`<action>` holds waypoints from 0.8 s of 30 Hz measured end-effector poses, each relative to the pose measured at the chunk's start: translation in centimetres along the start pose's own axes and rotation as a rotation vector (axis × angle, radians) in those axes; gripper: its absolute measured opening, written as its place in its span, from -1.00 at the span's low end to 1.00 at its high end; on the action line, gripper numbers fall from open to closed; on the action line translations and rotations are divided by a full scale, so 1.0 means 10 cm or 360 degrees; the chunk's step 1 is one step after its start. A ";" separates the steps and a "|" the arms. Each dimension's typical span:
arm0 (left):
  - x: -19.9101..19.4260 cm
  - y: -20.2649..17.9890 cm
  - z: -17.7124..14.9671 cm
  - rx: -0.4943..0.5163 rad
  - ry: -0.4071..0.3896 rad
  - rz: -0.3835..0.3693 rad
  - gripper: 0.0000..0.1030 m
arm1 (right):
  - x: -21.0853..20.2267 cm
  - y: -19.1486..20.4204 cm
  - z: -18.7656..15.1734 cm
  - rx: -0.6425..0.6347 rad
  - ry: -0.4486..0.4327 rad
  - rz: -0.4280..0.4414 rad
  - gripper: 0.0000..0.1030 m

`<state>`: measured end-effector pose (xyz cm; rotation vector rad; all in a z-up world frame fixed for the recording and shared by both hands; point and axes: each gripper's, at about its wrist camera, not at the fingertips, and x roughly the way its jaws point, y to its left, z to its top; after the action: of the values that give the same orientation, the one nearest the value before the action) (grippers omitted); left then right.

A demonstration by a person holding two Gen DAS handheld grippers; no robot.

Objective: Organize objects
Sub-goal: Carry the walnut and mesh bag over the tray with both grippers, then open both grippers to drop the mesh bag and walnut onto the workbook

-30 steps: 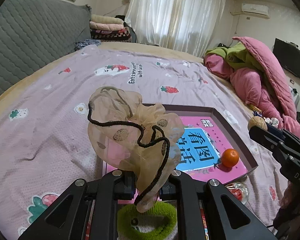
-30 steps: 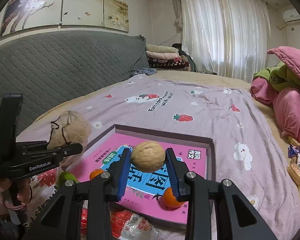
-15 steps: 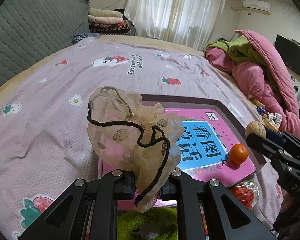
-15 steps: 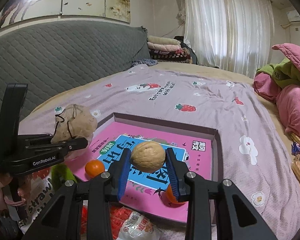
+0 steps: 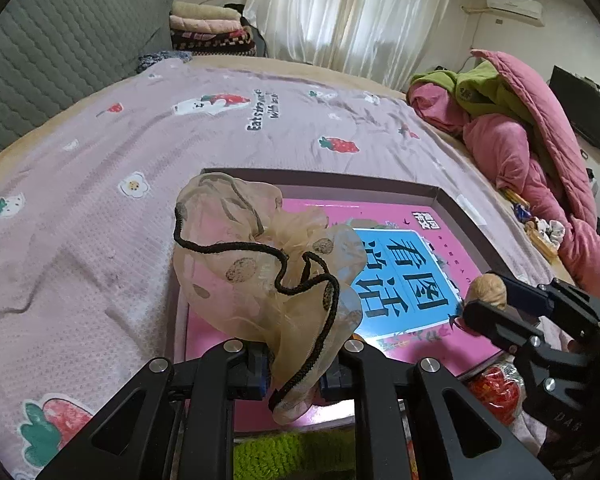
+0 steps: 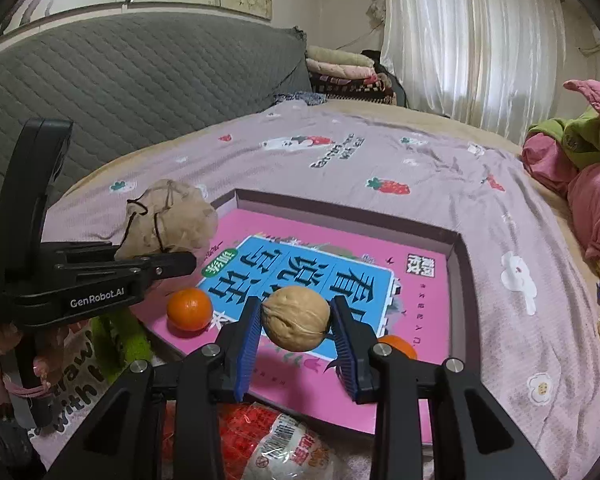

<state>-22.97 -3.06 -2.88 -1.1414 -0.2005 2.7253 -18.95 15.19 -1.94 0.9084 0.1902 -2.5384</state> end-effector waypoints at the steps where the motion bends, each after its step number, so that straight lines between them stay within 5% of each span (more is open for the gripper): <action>1: 0.01 0.00 0.00 0.0000 0.0002 0.0000 -0.68 | 0.01 0.01 -0.01 -0.0002 0.0008 0.0001 -0.31; 24: 0.21 0.09 0.00 -0.0103 0.0121 -0.0101 -0.59 | 0.26 -0.04 -0.13 0.0052 0.0209 0.0021 -0.31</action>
<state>-24.47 -3.45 -4.48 -1.2319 -0.3112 2.6327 -20.24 14.97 -4.58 1.0864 0.1826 -2.4778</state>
